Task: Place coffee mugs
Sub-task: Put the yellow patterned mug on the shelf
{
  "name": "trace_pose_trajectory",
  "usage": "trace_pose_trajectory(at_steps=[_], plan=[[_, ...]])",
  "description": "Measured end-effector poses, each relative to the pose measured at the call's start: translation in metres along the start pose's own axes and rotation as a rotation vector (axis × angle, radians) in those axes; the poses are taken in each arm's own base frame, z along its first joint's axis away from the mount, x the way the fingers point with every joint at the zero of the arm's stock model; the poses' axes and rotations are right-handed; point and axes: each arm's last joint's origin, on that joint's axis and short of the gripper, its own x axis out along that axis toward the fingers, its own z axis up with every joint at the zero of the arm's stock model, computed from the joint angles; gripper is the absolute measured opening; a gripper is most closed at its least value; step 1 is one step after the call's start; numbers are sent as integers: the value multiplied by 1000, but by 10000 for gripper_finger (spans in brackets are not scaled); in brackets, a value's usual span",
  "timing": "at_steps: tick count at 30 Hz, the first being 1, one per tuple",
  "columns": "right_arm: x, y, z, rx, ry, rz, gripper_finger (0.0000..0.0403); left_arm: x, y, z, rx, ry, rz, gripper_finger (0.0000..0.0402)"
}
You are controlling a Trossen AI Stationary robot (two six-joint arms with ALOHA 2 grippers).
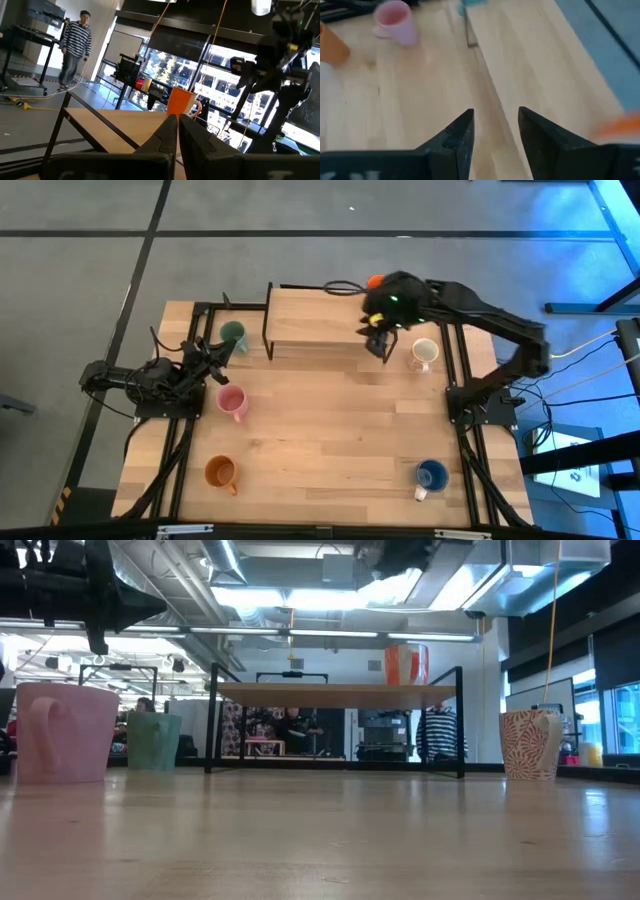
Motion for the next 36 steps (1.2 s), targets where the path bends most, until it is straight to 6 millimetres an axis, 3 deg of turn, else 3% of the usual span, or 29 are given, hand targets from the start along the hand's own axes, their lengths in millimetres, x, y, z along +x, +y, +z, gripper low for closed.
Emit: trace_pose_trajectory(at_steps=[7,14,25,36], plan=[[-18,-5,-74,263,70,-131,143,0,0,0,-1,0,0,11],[-17,-8,-127,550,204,-245,143,0,0,0,-1,0,0,11],[14,-32,-168,627,410,-373,217,0,0,0,-8,-1,2,11],[40,-62,-193,650,416,-343,187,0,0,0,-9,0,-1,11]])
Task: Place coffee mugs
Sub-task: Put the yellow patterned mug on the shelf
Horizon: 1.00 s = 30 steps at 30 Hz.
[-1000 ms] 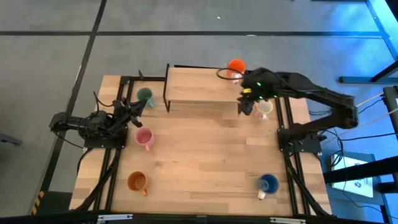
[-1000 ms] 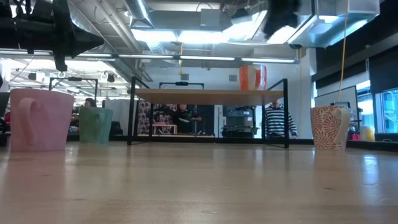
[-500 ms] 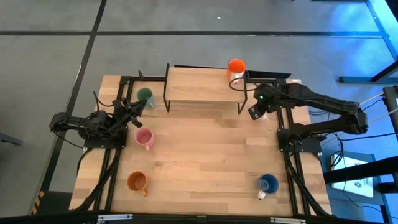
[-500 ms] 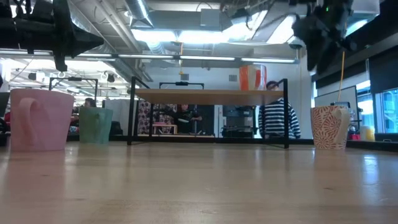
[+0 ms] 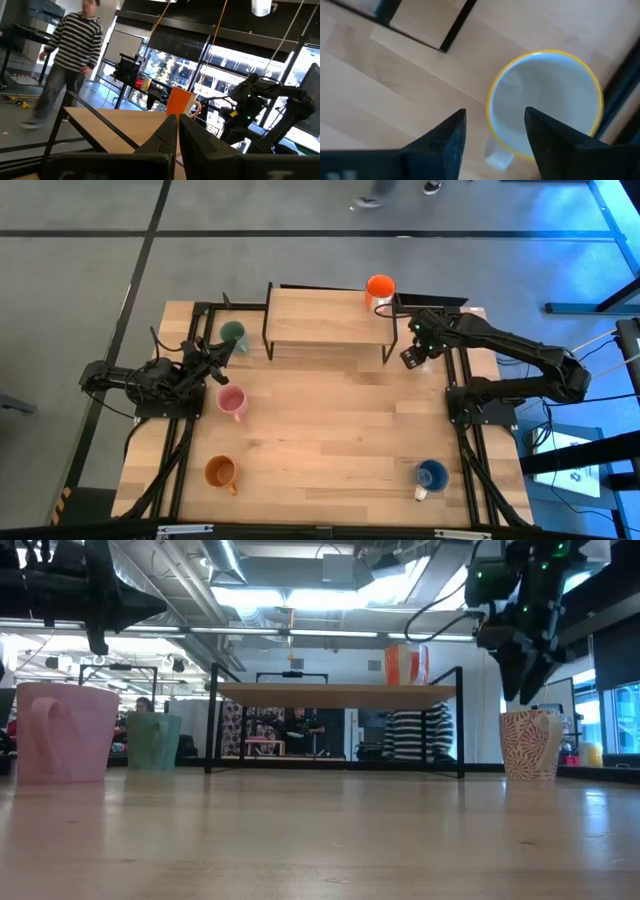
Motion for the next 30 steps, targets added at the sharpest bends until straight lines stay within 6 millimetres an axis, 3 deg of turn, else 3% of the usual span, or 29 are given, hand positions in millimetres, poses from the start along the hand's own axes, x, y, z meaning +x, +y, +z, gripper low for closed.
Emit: trace_pose_trajectory(at_steps=[8,18,25,30], plan=[[26,1,-1,-57,65,-21,148,0,0,0,0,0,0,11],[28,1,-1,-115,73,-33,15,0,0,0,0,0,0,11],[25,1,-5,-136,101,-2,6,0,0,0,0,0,2,11],[11,16,-13,-159,120,45,4,0,0,0,0,0,2,11]])
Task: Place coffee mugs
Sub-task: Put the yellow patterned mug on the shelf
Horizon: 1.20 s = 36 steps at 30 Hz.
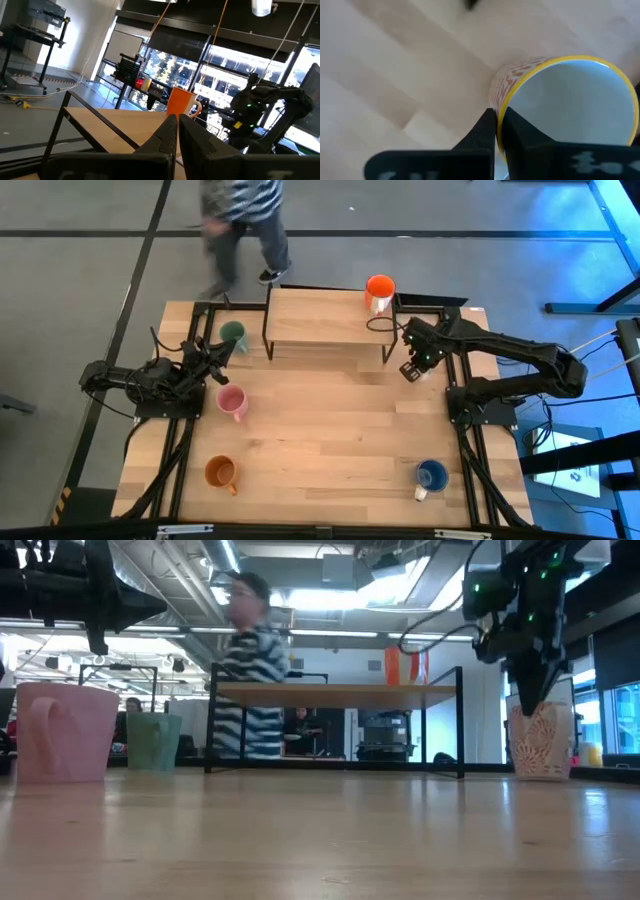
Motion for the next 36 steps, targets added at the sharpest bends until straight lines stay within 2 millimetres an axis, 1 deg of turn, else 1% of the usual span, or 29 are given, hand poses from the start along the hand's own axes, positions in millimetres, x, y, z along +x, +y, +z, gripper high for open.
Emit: trace_pose_trajectory(at_steps=[4,9,13,17,21,24,27,30,34,36], plan=[[-6,21,-6,-74,-17,35,4,0,0,0,0,0,1,11],[-12,46,-15,-120,-41,69,2,0,0,0,0,0,1,11],[-14,69,-19,-160,-126,144,2,0,0,0,0,0,2,11],[-10,89,-18,-191,-172,204,1,0,0,0,0,0,2,11],[1,110,-18,-244,-172,229,1,0,0,0,0,0,2,11],[6,126,-12,-268,-148,211,1,0,0,0,0,0,2,11],[7,140,1,-265,-135,193,1,0,0,0,1,0,2,11],[6,152,16,-206,-88,147,1,0,0,0,1,0,2,11],[4,172,34,-220,-70,126,1,0,0,0,1,0,2,11],[8,180,41,-231,-70,123,1,0,0,0,1,0,2,11]])
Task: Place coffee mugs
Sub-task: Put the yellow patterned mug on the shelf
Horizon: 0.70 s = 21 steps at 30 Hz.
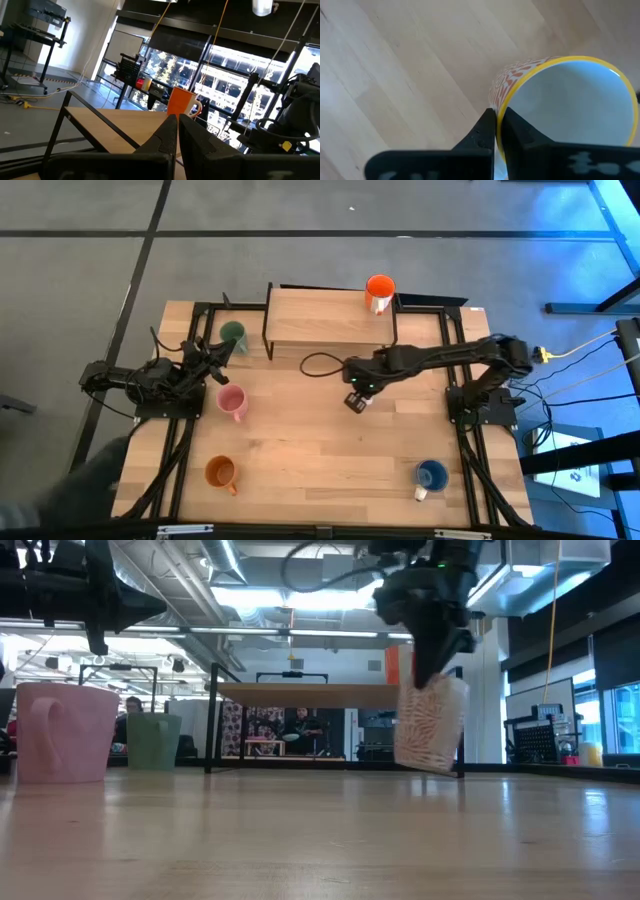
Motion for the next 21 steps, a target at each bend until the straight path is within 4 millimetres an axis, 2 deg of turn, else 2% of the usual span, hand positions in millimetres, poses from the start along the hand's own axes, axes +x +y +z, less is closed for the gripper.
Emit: trace_pose_trajectory(at_steps=[7,13,17,21], plan=[[21,7,26,52,17,44,1,0,0,0,0,0,1,11],[32,9,34,45,6,74,6,0,0,0,-1,-1,4,11],[35,10,36,47,-14,94,35,0,0,0,2,0,4,11],[35,13,39,46,-32,141,82,0,0,0,6,0,3,11]])
